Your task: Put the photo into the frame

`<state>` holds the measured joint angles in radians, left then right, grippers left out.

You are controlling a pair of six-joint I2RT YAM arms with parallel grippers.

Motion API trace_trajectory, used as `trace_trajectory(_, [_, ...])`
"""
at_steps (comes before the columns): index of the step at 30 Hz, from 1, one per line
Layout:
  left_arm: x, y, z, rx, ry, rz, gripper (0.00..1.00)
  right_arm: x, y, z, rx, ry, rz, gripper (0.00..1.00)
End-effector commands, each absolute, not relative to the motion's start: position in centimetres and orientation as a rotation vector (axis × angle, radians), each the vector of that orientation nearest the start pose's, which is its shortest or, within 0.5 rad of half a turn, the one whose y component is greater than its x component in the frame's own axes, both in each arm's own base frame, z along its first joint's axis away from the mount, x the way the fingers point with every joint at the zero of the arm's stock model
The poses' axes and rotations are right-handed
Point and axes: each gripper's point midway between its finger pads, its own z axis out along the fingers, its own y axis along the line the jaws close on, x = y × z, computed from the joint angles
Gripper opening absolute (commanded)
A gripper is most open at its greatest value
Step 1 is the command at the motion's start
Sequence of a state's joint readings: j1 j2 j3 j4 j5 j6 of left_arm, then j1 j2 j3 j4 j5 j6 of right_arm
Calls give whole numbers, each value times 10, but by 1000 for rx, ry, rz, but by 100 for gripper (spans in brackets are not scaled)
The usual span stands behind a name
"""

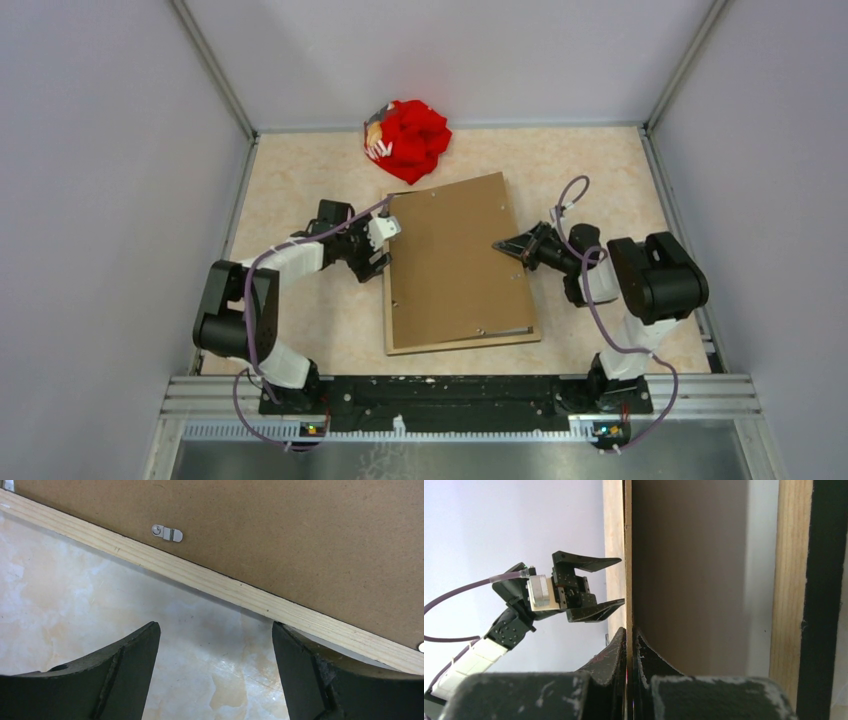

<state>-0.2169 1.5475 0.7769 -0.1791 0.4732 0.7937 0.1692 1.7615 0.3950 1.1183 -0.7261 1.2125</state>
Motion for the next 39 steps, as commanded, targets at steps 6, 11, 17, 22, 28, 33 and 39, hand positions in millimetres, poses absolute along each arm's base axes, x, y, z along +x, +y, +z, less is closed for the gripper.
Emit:
trace_trajectory(6, [330, -148, 41, 1342, 1932, -401, 88, 340, 210, 120, 322, 1905, 1543, 0])
trace_trajectory(11, [331, -145, 40, 1355, 1951, -388, 88, 345, 211, 120, 315, 1896, 1546, 0])
trace_trajectory(17, [331, -145, 40, 1364, 1956, -389, 87, 346, 211, 121, 307, 1878, 1551, 0])
trace_trajectory(22, [330, -144, 40, 1369, 1955, -384, 87, 345, 210, 118, 301, 1883, 1535, 0])
trace_trajectory(28, [333, -145, 44, 1367, 1947, -384, 87, 350, 211, 118, 235, 1906, 1485, 0])
trace_trajectory(33, [335, -147, 45, 1362, 1947, -397, 86, 355, 211, 117, 191, 1950, 1432, 0])
trace_trajectory(39, [335, -148, 46, 1361, 1944, -402, 85, 358, 213, 120, 189, 1939, 1442, 0])
